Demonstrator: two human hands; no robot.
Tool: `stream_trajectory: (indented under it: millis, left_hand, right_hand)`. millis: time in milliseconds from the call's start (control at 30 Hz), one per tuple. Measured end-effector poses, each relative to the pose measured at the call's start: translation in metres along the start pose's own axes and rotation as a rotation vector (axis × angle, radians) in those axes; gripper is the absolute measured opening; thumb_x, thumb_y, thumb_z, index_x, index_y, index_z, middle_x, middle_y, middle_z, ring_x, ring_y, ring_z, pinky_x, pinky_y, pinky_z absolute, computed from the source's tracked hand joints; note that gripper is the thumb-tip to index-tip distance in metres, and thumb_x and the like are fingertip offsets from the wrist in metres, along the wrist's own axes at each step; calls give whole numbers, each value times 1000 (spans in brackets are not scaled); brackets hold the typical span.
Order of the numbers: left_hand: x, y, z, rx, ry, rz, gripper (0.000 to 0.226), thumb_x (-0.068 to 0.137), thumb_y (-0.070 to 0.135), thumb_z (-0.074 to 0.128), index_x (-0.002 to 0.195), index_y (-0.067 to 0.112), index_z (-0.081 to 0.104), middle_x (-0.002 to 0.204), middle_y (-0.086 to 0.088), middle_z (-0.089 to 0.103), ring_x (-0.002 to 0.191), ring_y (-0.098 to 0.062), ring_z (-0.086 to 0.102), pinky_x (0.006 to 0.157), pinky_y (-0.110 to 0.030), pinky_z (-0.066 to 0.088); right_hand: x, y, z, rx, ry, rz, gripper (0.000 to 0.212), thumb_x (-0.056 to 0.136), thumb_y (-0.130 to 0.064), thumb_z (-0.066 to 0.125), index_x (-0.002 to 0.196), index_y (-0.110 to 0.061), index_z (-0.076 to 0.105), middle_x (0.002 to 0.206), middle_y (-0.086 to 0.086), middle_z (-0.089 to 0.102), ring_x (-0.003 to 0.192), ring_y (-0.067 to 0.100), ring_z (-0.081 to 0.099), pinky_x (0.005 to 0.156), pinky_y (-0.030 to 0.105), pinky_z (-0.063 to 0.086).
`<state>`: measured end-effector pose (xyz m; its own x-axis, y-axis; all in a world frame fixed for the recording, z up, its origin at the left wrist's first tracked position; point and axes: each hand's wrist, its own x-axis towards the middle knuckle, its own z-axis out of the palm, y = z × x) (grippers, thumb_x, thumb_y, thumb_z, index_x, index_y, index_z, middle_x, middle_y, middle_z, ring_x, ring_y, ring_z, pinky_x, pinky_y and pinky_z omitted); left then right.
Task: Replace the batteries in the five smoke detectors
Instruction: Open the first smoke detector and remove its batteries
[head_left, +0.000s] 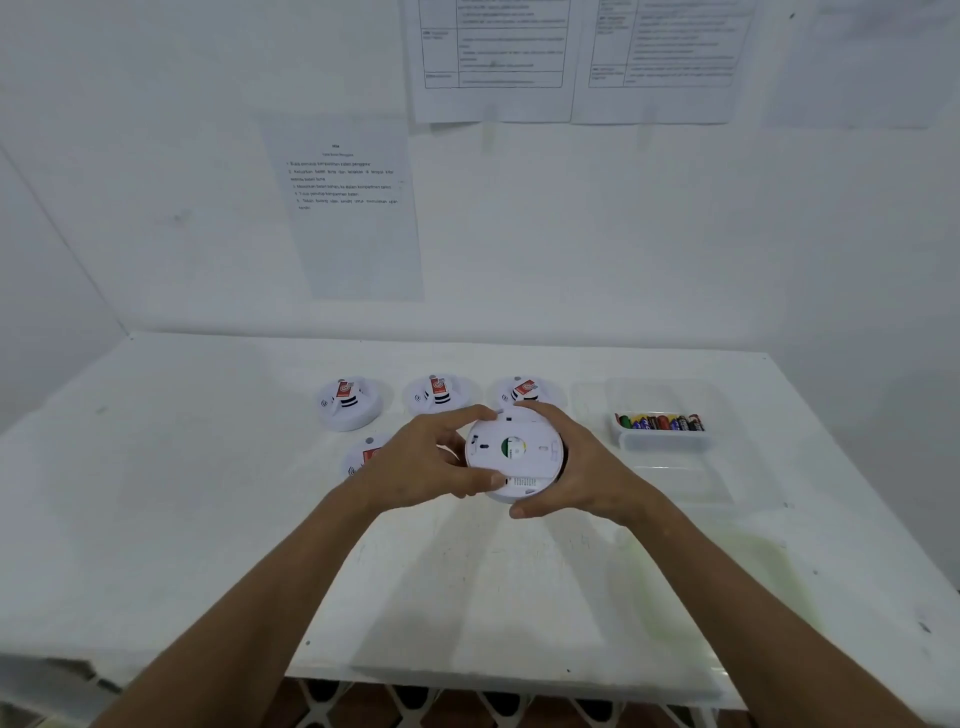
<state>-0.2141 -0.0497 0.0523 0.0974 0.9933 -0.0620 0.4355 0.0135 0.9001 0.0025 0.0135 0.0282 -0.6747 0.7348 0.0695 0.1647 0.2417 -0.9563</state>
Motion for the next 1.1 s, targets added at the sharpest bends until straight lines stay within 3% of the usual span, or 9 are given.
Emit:
stream_trajectory:
  millis: [133,233,467,600,733,833,900,1000,1100]
  left_hand:
    - [0,3,-4,-3,-74,12,65,70,16,86,127,31,59,101,-12,67,77,-28,72,73,-35,60]
    - [-1,2,-1,6,-65,12,61,70,19,86,123,35,60,100,-11,67,78,-29,71,75,-37,60]
    - [-4,9,20,-53,86,37,51,62,22,91,103,37,65,86,-1,68,71,-21,68,60,-34,60]
    - [-3,7,33,10,200,30,48,59,28,92,98,33,65,84,7,73,73,-10,71,64,-31,61]
    - [-3,7,38,86,159,37,62,62,34,90,118,32,62,106,12,70,87,-8,70,75,-26,60]
    - [0,12,32,169,108,21,75,62,38,89,129,33,57,115,20,62,93,0,65,75,-17,56]
    - [2,12,30,242,107,28,74,60,40,89,127,31,59,117,20,60,99,3,60,79,-21,56]
    - [5,13,31,302,119,56,68,59,38,90,120,25,62,117,14,58,107,-4,58,85,-29,57]
    - [8,17,33,386,106,106,60,57,38,89,108,23,63,110,11,57,103,-8,57,84,-33,57]
  right_hand:
    - [-3,-1,-3,-56,-63,8,101,55,-1,94,139,-25,44,132,-9,56,121,7,54,94,29,55]
    - [-5,0,-3,-66,-43,-1,97,55,2,93,136,-25,47,130,-7,57,118,9,56,92,29,56]
    - [-8,6,-3,-46,35,-15,93,55,3,92,133,-26,52,124,-13,62,118,14,58,91,33,57]
    - [-8,11,-7,-60,47,-3,94,54,3,93,135,-22,51,124,-7,63,115,15,60,90,35,58]
    - [-8,12,-16,-52,2,13,91,57,4,92,135,-23,51,126,-4,63,116,15,60,90,36,58]
    - [-8,10,-21,-81,-32,17,94,57,0,93,137,-24,49,129,-5,60,119,14,58,92,35,57]
    - [-9,11,-23,-97,-40,16,94,58,-2,93,137,-25,48,130,-6,60,119,13,58,93,34,57]
    - [-11,10,-24,-107,-45,8,94,58,-2,93,136,-26,49,127,-7,61,118,12,58,93,32,57]
    - [-12,10,-24,-115,-54,6,94,58,0,93,137,-26,48,126,-9,62,117,9,59,93,29,56]
